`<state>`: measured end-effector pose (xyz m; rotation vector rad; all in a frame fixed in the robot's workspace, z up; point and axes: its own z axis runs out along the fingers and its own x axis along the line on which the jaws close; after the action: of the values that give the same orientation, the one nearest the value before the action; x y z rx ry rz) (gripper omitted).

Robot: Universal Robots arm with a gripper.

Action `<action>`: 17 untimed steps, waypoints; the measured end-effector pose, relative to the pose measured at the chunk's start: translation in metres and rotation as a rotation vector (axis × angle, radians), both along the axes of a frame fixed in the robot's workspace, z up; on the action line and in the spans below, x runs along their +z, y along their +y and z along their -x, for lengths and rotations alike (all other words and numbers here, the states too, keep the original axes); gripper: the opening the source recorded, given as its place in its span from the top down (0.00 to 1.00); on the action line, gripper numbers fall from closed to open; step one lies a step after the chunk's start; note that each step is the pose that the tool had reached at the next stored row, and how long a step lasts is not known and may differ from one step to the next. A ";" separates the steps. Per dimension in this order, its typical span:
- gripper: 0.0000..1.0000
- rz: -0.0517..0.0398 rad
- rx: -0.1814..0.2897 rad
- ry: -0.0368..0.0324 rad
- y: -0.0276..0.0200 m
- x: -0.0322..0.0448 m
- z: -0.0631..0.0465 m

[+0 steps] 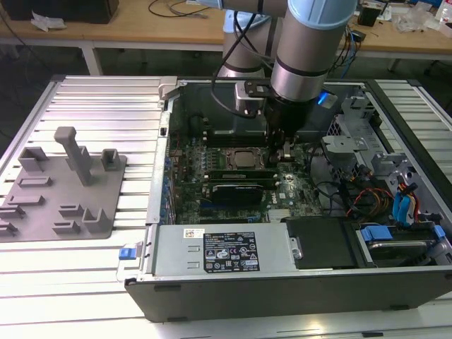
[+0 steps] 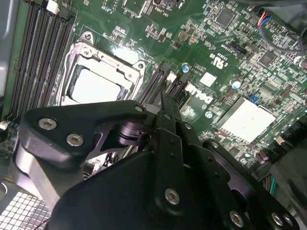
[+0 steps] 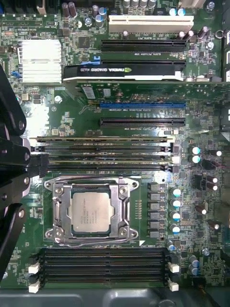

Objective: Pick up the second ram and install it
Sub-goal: 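Press down the second ram until it locks into place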

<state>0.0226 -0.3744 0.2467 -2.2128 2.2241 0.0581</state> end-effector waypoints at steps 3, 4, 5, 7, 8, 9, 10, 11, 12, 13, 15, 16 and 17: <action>0.92 0.0000 0.000 0.0000 0.0000 0.0000 0.006; 0.92 0.0000 0.000 0.0000 0.0000 0.0000 0.009; 0.92 0.0000 0.000 -0.0002 0.0000 0.0000 0.011; 0.92 -0.0001 0.000 -0.0007 0.0000 0.0000 0.017; 0.92 0.0000 0.000 -0.0009 0.0000 0.0000 0.020; 0.92 -0.0001 0.000 -0.0012 0.0000 0.0000 0.023; 0.92 0.0000 0.000 -0.0013 0.0000 0.0000 0.025; 0.92 0.0000 0.000 -0.0015 0.0000 0.0000 0.028; 0.92 0.0001 0.000 -0.0015 0.0000 0.0000 0.029; 0.92 -0.0001 0.000 -0.0016 0.0001 0.0000 0.033; 0.92 0.0000 0.000 -0.0016 0.0000 0.0000 0.037; 0.92 -0.0001 0.000 -0.0018 0.0000 0.0000 0.040; 0.92 0.0000 0.000 -0.0019 0.0000 0.0000 0.044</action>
<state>-0.0209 -0.3743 0.2467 -2.2120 2.2231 0.0560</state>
